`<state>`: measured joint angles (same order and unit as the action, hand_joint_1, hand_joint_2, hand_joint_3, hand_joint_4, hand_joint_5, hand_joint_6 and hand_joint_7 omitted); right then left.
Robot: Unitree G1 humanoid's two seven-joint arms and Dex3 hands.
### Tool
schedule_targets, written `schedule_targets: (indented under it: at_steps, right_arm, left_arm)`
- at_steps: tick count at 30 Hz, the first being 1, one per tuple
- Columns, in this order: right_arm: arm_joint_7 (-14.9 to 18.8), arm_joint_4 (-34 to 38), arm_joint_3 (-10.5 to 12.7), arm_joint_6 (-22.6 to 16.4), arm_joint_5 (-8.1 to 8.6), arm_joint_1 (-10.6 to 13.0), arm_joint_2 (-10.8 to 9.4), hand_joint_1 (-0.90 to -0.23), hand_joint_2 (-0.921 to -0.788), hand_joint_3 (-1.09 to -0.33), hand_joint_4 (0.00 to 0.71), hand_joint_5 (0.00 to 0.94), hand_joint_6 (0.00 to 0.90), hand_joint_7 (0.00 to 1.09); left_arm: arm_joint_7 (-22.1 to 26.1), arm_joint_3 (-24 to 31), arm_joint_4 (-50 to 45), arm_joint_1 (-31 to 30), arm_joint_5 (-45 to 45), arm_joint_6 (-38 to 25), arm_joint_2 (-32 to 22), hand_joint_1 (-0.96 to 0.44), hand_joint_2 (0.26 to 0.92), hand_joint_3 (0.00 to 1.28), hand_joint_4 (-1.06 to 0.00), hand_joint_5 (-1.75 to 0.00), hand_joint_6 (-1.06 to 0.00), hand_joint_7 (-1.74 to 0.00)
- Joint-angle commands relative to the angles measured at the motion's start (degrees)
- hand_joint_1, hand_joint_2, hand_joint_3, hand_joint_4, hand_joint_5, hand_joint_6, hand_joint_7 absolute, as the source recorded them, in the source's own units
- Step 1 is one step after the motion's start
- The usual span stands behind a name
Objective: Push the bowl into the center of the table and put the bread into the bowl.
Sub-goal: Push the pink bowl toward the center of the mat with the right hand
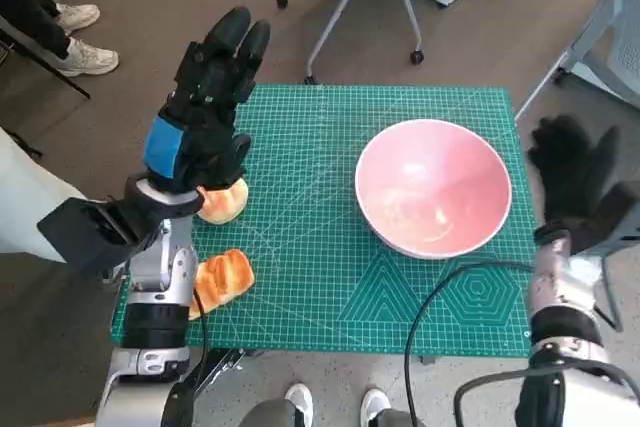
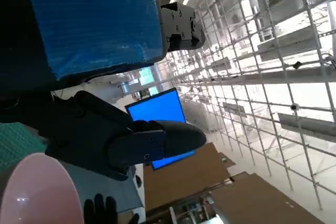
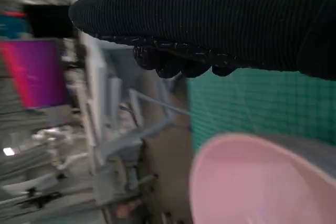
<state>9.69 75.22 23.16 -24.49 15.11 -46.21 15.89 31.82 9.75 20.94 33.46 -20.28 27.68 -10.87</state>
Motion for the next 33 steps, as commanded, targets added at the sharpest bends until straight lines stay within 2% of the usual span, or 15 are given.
schedule_targets:
  at_steps: [1, 12, 23, 33]
  right_arm:
    - [-0.10, 0.80, 1.36, 2.41, 0.70, 0.04, -2.81, -0.641, -0.921, -0.759, 0.131, 0.013, 0.166, 0.21]
    - [2.11, 0.98, 4.57, 4.85, 2.78, -2.41, -7.62, -0.563, -0.921, -0.769, 0.138, 0.009, 0.179, 0.21]
    - [4.72, 1.50, 7.98, 8.22, 5.34, -4.78, -11.66, -0.593, -0.921, -0.739, 0.156, 0.011, 0.193, 0.21]
    - [6.95, 1.59, 9.28, 9.56, 5.90, -6.59, -14.34, -0.597, -0.921, -0.744, 0.132, 0.001, 0.178, 0.19]
  left_arm:
    - [0.03, 0.72, -1.55, -1.10, -0.31, -0.24, -1.13, -0.71, 0.921, 0.55, -0.10, 0.00, 0.00, -0.30]
    - [-0.28, 1.83, -3.43, -2.96, -0.49, -0.83, -2.78, -0.71, 0.921, 0.54, -0.10, 0.00, 0.00, -0.30]
    - [-1.04, 2.96, -5.74, -5.40, 0.26, -0.10, -4.49, -0.70, 0.921, 0.54, -0.10, 0.00, -0.01, -0.32]
    - [-3.80, 3.31, -9.62, -8.30, 1.47, -0.58, -5.08, -0.70, 0.921, 0.54, -0.11, 0.00, -0.01, -0.32]
